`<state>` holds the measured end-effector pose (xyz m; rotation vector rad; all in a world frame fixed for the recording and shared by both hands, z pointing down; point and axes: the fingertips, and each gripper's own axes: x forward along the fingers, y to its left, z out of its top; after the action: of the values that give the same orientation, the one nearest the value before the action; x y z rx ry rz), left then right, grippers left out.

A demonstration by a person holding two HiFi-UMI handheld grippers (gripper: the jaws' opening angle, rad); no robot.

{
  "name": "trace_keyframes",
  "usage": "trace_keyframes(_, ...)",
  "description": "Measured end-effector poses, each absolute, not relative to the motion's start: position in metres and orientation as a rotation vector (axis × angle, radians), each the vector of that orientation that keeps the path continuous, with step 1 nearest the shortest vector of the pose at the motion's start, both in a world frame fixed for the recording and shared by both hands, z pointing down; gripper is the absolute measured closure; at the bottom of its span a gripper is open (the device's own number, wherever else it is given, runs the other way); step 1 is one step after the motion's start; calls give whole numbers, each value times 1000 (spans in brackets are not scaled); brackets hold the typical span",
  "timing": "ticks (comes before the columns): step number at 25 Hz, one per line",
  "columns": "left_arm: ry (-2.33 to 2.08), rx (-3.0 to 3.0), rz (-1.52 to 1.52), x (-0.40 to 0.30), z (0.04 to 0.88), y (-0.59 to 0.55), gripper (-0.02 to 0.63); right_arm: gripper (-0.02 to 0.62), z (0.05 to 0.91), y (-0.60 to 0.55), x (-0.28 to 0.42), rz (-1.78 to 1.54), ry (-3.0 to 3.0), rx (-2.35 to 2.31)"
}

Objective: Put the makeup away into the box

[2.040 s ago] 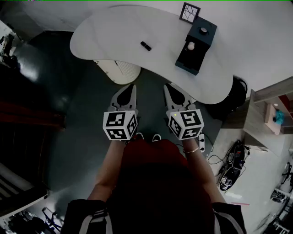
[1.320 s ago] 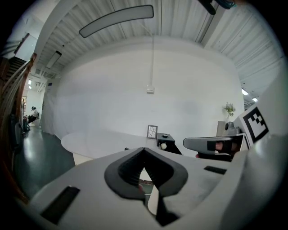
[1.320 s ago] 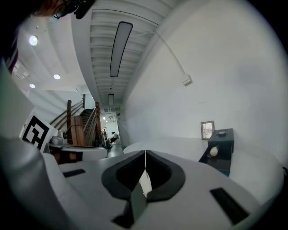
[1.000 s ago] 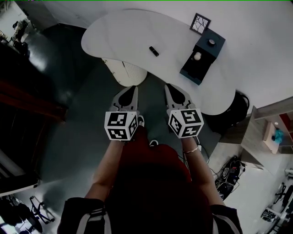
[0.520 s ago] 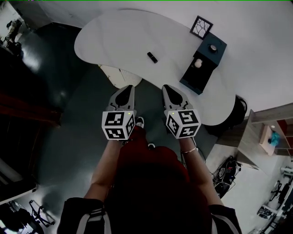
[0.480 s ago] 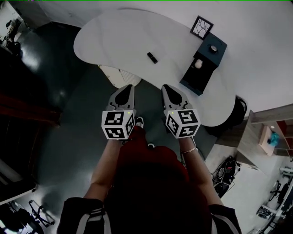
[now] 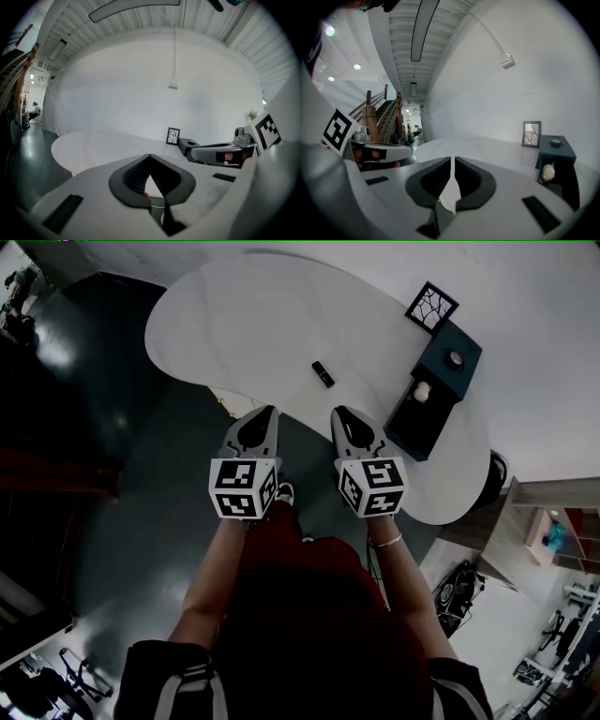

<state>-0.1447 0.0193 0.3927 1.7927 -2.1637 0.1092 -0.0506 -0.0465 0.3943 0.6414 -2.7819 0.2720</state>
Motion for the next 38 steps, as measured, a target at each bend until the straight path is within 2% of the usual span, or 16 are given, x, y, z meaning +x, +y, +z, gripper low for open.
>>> trace_keyframes(10,-2121,1808,107,-181,402,-20,584,567,412,-88,-88,262,-2706,671)
trace_keyframes(14,-2106,1811,108,-195,406,-31,584,511,422,-96,-104,282,-2667,639)
trace_keyframes(16,-2098,1809,109,-201,409,-36,584,502,428,-99,-110,287,-2647,622)
trace_keyframes(38,-2044,1746,130,-238,442,-67,584,471,497,-145,-131,238,-2372,521)
